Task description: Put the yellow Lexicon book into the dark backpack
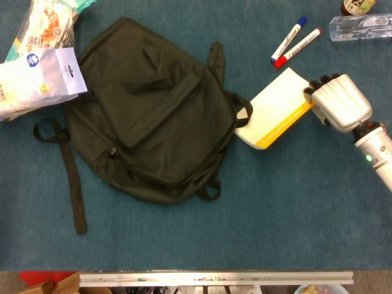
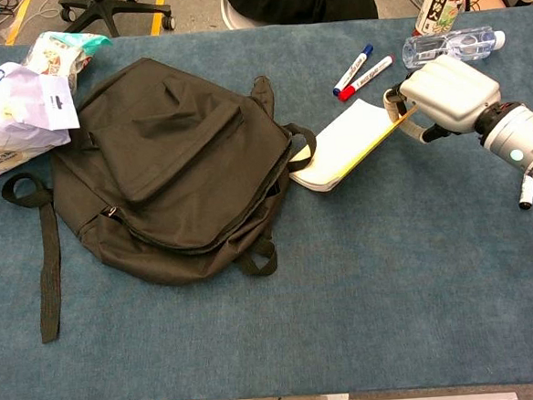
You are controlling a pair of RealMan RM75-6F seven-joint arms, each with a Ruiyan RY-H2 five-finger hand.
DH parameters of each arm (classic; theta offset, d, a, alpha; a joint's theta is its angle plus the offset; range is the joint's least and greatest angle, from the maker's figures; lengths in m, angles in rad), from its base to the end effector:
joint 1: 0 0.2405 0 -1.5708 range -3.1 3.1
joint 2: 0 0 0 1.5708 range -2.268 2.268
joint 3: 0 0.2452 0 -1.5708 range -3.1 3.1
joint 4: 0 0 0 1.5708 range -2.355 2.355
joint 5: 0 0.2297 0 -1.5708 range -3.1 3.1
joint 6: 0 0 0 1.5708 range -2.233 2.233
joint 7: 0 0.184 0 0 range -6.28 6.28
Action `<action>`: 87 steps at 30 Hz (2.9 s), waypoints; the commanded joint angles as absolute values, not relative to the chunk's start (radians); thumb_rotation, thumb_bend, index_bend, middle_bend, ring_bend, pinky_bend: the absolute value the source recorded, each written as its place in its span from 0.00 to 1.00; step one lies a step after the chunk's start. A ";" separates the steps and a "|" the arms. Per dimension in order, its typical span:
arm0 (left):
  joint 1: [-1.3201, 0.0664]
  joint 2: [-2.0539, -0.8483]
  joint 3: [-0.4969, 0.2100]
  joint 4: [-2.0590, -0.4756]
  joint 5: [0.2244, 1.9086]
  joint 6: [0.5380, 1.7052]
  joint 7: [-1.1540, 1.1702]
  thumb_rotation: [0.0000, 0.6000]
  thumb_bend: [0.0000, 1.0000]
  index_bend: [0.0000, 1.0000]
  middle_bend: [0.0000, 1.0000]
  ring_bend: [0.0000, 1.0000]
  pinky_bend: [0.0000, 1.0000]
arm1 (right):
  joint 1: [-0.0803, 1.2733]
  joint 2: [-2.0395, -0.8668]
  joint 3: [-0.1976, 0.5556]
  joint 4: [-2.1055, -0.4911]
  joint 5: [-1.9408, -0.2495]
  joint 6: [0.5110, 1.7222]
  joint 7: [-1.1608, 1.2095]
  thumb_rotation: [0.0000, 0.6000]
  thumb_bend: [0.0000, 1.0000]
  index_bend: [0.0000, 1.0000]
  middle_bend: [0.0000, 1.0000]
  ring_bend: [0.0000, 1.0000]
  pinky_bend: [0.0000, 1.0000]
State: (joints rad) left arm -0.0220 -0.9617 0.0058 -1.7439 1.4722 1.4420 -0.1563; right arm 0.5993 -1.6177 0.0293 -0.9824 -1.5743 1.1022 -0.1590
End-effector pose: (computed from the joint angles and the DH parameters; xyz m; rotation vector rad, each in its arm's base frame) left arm -0.3209 0.1872 0.1579 -1.3121 -1.1237 -0.8781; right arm -0.2383 -0.3708 -0.0344 1.9651 -0.4783 0.7666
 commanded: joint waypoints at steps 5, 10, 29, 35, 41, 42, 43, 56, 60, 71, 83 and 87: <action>-0.025 -0.958 0.000 -1.740 1.471 1.445 -0.164 1.00 0.35 0.15 0.13 0.10 0.07 | 0.575 -1.611 0.042 -1.025 -1.554 1.138 -0.208 1.00 0.41 0.79 0.68 0.56 0.63; -0.034 -0.954 -0.004 -1.739 1.474 1.439 -0.162 1.00 0.35 0.15 0.13 0.10 0.07 | 0.553 -1.595 0.047 -1.036 -1.568 1.207 -0.221 1.00 0.39 0.81 0.71 0.60 0.63; -0.173 -0.887 -0.003 -1.784 1.581 1.285 -0.118 1.00 0.35 0.16 0.13 0.10 0.07 | 0.497 -1.561 0.078 -0.944 -1.713 1.610 -0.138 1.00 0.33 0.82 0.77 0.65 0.66; -0.256 -0.878 0.000 -1.791 1.656 1.201 -0.088 1.00 0.35 0.16 0.13 0.10 0.07 | 0.474 -1.459 0.097 -1.071 -1.726 1.670 -0.194 1.00 0.33 0.82 0.78 0.66 0.66; -0.341 -0.905 0.009 -1.782 1.732 1.116 -0.057 1.00 0.35 0.16 0.13 0.10 0.07 | 0.441 -1.358 0.121 -1.187 -1.721 1.714 -0.245 1.00 0.33 0.82 0.78 0.66 0.66; -0.356 -0.911 0.010 -1.782 1.743 1.101 -0.055 1.00 0.35 0.16 0.13 0.10 0.07 | 0.437 -1.347 0.125 -1.200 -1.717 1.716 -0.249 1.00 0.33 0.82 0.78 0.66 0.66; -0.371 -0.918 0.012 -1.781 1.754 1.085 -0.053 1.00 0.35 0.16 0.13 0.10 0.07 | 0.432 -1.337 0.129 -1.212 -1.712 1.718 -0.250 1.00 0.33 0.82 0.78 0.66 0.66; -0.538 -1.088 0.040 -1.748 1.784 0.859 0.015 1.00 0.32 0.13 0.13 0.10 0.07 | 0.397 -1.290 0.151 -1.256 -1.695 1.723 -0.249 1.00 0.33 0.82 0.78 0.66 0.66; -0.562 -1.166 0.039 -1.707 1.759 0.824 0.053 1.00 0.30 0.12 0.12 0.10 0.07 | 0.393 -1.285 0.153 -1.260 -1.698 1.722 -0.248 1.00 0.33 0.82 0.78 0.66 0.66; -0.586 -1.332 0.037 -1.595 1.657 0.787 0.141 1.00 0.30 0.00 0.01 0.01 0.07 | 0.379 -1.281 0.158 -1.273 -1.701 1.720 -0.236 1.00 0.33 0.82 0.78 0.66 0.66; -0.600 -1.438 0.026 -1.525 1.584 0.808 0.148 1.00 0.29 0.00 0.00 0.01 0.07 | 0.357 -1.274 0.168 -1.272 -1.690 1.730 -0.214 1.00 0.33 0.82 0.78 0.66 0.66; -0.610 -1.466 0.018 -1.514 1.562 0.809 0.139 1.00 0.29 0.00 0.00 0.01 0.07 | 0.349 -1.272 0.170 -1.272 -1.687 1.733 -0.208 1.00 0.33 0.83 0.78 0.66 0.66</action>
